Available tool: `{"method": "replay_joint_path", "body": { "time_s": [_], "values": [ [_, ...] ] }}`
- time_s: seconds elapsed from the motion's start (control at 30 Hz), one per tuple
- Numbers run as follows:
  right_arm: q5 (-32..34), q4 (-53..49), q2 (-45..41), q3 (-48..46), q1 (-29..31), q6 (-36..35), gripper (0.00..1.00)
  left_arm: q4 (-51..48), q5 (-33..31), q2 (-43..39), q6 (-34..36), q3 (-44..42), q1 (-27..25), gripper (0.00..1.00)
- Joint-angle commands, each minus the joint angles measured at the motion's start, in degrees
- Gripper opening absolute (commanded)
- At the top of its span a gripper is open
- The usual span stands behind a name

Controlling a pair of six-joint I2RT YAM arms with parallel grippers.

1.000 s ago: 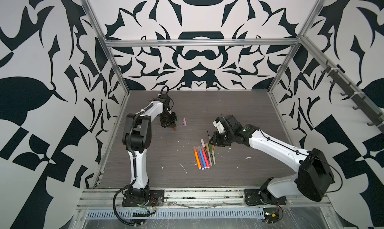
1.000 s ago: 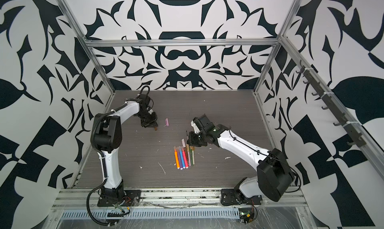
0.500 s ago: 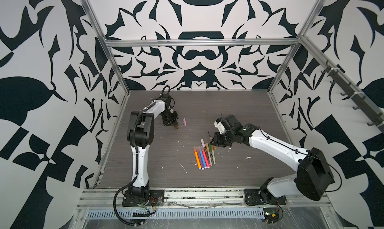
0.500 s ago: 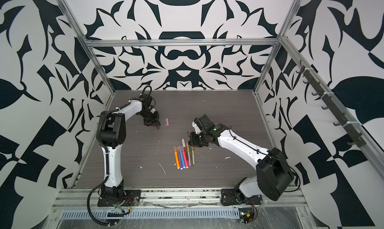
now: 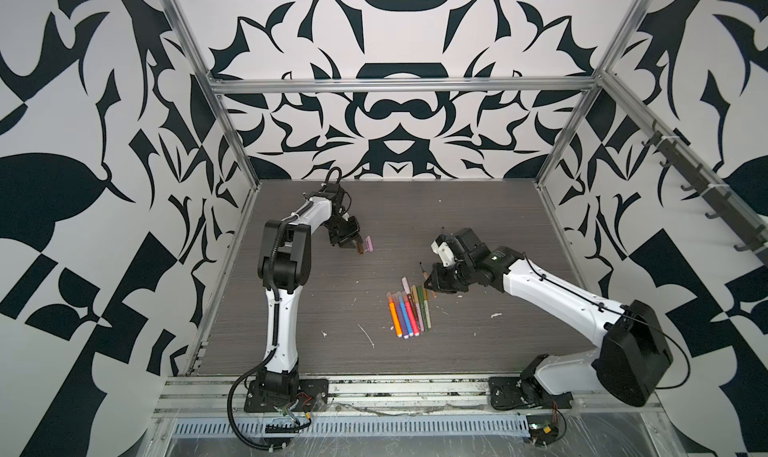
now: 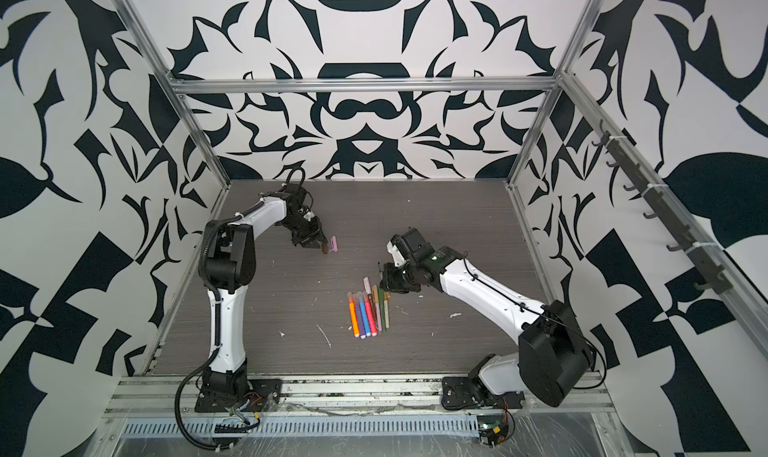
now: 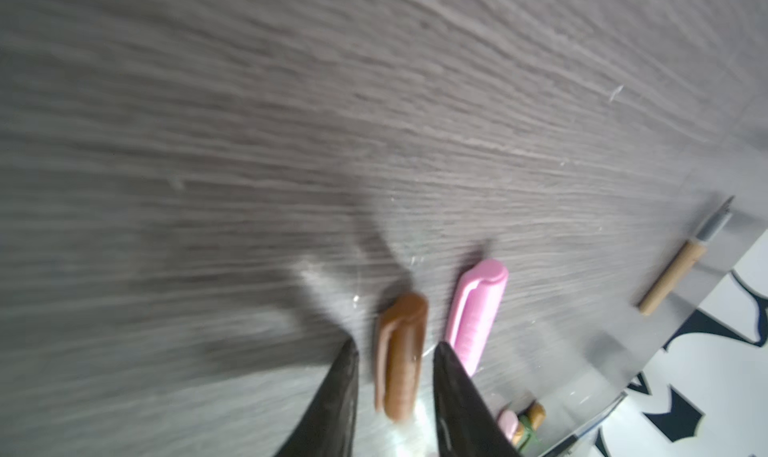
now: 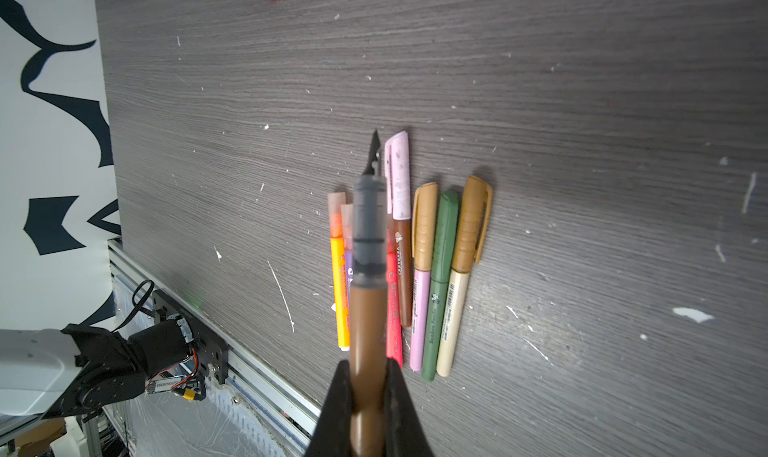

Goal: Open the pen caps
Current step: 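Lay the brown cap by the pink cap while the right carries the pen away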

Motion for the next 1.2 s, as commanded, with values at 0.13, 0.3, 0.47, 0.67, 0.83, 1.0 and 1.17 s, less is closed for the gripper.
{"method": "replay_joint_path", "body": {
  "time_s": [0.13,0.3,0.47,0.67,0.83,1.0,1.17],
  "values": [
    [-0.36,-0.77,-0.16,3.56,-1.00,-1.40,0.00,-0.77,-0.06,1.80,-0.92,-0.06,-0.52,0.37],
    [-1.04,-1.03,-0.27,4.27,-3.01,-2.17,0.00,-0.01,0.96,1.53,-1.71,-0.12,-0.77,0.37],
    [-2.18,-2.12,-0.81,5.38,-6.80,-3.65,0.00,0.78,1.87,1.66,-2.42,-0.33,-1.26,0.37],
    [-2.48,-3.58,-1.44,5.98,-8.76,-5.00,0.00,1.25,1.84,1.70,-2.94,-0.86,-1.40,0.37],
    [-2.81,-3.58,-1.60,6.12,-9.55,-5.16,0.00,2.78,2.21,1.71,-3.95,-1.16,-1.40,0.37],
    [-3.58,-3.76,-1.34,6.62,-10.36,-5.36,0.00,3.27,1.89,1.84,-4.68,-0.89,-1.39,0.37],
    [-3.81,-4.28,-1.33,7.01,-10.76,-5.89,0.00,3.97,2.23,2.04,-5.66,-0.94,-1.34,0.38]
  ]
}}
